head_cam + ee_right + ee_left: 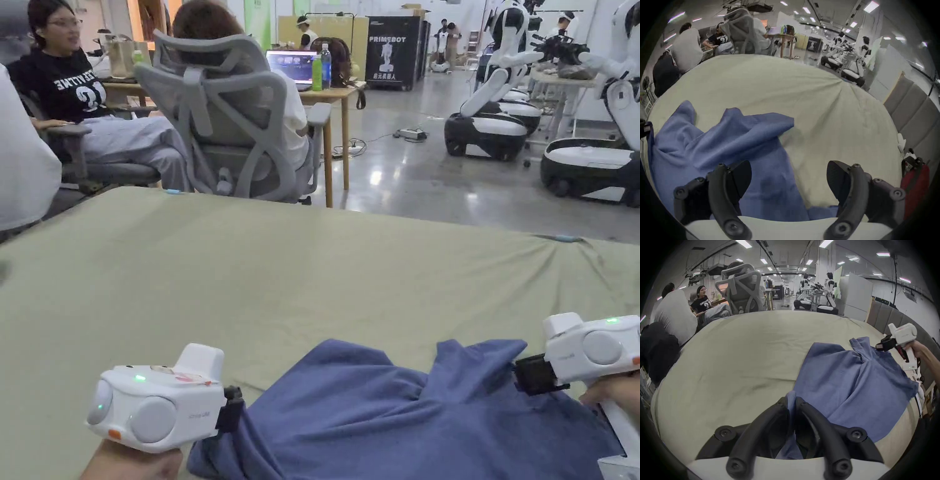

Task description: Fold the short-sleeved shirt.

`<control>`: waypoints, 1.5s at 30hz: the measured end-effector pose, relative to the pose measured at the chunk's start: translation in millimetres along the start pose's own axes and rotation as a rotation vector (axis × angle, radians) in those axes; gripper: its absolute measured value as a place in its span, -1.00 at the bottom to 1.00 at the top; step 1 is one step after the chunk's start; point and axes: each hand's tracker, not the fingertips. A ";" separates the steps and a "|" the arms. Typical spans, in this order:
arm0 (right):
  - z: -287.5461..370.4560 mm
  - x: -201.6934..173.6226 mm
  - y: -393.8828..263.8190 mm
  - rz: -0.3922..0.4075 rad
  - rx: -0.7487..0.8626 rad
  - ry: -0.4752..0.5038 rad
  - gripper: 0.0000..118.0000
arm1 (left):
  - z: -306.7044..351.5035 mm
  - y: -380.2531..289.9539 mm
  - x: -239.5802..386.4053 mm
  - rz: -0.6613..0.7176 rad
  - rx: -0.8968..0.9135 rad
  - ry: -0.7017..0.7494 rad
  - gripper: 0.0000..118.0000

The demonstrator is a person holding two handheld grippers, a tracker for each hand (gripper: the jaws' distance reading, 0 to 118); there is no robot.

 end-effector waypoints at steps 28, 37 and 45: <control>404.0 83.7 140.9 -0.074 0.567 -0.418 -0.96 | 147.3 312.7 33.1 -0.116 0.473 0.072 -0.88; 456.4 135.9 184.0 -0.271 0.723 -0.491 -0.95 | 165.1 411.1 39.2 -0.125 0.596 0.159 -0.88; 440.5 145.0 194.4 -0.285 0.801 -0.511 -0.95 | 142.8 431.4 37.0 -0.060 0.630 0.155 -0.88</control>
